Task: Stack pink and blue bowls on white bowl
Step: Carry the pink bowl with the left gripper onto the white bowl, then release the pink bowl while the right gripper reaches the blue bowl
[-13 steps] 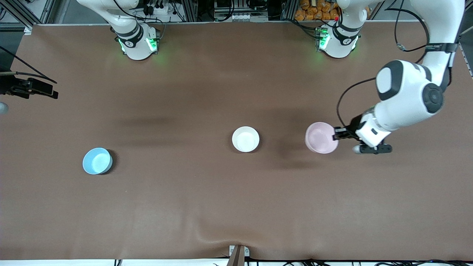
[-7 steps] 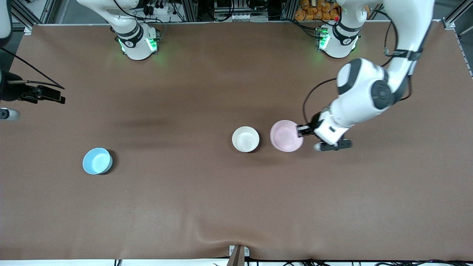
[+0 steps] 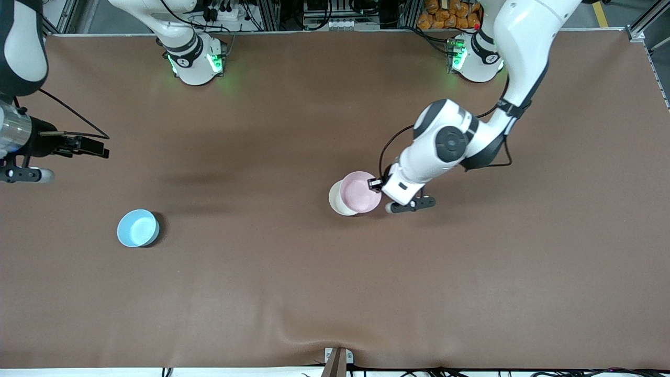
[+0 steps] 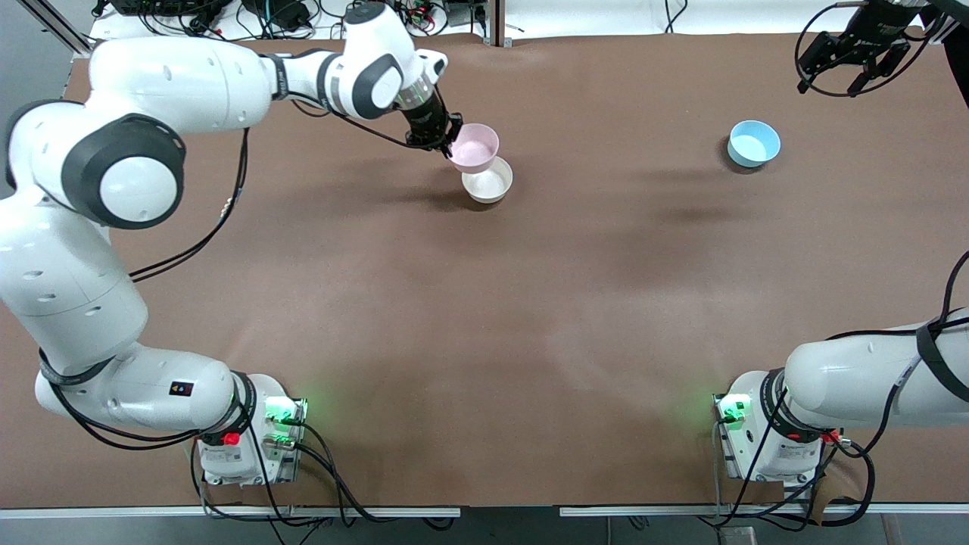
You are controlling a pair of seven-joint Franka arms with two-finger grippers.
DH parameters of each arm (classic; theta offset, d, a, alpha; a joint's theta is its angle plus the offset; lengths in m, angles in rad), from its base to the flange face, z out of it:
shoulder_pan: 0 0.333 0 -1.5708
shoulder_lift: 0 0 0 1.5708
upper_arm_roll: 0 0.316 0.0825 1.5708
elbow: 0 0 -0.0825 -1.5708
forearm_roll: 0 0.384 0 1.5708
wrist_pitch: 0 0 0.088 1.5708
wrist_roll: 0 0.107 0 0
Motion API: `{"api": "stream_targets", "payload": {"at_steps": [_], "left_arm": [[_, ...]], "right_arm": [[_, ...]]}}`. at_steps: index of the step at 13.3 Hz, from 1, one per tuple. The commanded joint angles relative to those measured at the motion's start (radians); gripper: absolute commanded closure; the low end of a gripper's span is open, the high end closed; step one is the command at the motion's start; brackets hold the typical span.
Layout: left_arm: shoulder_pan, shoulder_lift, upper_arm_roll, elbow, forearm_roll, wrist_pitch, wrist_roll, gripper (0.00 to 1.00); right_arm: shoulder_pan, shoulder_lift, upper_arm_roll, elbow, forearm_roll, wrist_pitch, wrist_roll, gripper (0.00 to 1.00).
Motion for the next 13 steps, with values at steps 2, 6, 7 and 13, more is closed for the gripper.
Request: {"api": "stream_targets", "payload": {"at_steps": [2,6,7,13], "left_arm": [[-0.045,0.068,0.014,0.04,0.073,0.055,-0.05,1.0],[-0.056,0.091,0.014,0.045,0.084,0.072,-0.052,1.0],[-0.064,0.092,0.014,0.042,0.087,0.075,-0.052,1.0],[-0.076,0.126,0.034,0.046,0.107,0.089,-0.058,1.0]], "right_arm": [[-0.029,0.036,0.005,-0.014,-0.002,0.066,0.001,0.0],[-0.087,0.121,0.005,-0.011,-0.005,0.181,0.001,0.0],[-0.098,0.143,0.005,-0.008,-0.011,0.213,-0.001,0.0],[-0.176,0.263,0.005,-0.005,-0.015,0.364,-0.004,0.0]]}}
